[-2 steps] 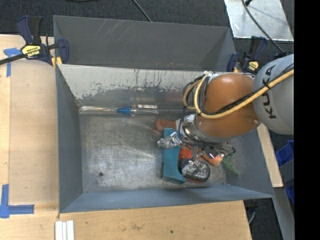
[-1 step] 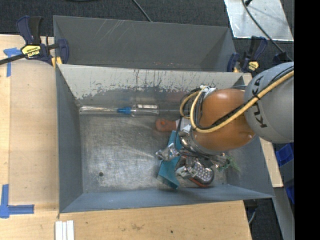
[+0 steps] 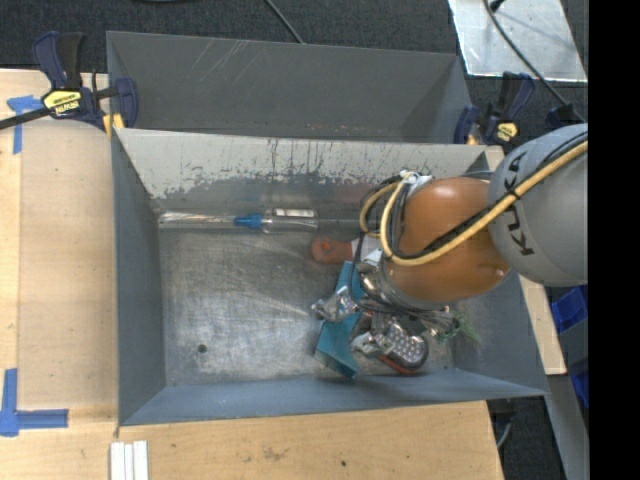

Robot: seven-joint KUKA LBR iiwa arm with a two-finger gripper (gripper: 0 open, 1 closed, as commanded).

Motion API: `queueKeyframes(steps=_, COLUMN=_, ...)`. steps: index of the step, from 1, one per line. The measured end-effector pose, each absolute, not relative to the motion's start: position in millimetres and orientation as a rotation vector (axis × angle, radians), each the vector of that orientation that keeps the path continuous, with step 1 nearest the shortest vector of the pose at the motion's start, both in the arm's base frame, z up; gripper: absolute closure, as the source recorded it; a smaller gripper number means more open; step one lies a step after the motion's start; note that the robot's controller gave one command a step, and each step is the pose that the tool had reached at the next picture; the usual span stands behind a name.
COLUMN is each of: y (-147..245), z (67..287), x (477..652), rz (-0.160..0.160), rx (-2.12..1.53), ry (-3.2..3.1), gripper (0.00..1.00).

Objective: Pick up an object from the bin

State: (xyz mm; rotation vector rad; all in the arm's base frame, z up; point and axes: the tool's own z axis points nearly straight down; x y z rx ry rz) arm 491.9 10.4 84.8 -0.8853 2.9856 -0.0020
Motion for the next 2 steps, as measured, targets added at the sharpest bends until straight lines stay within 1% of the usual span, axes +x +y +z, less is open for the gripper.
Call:
queueKeyframes(steps=1, y=21.7, z=84.6, x=498.5, rz=-0.02, rx=-0.953, ry=2.978, gripper=1.0)
queueKeyframes(steps=2, y=27.0, z=271.9, x=521.2, rz=0.004, rx=-1.139, ry=2.933, gripper=1.0)
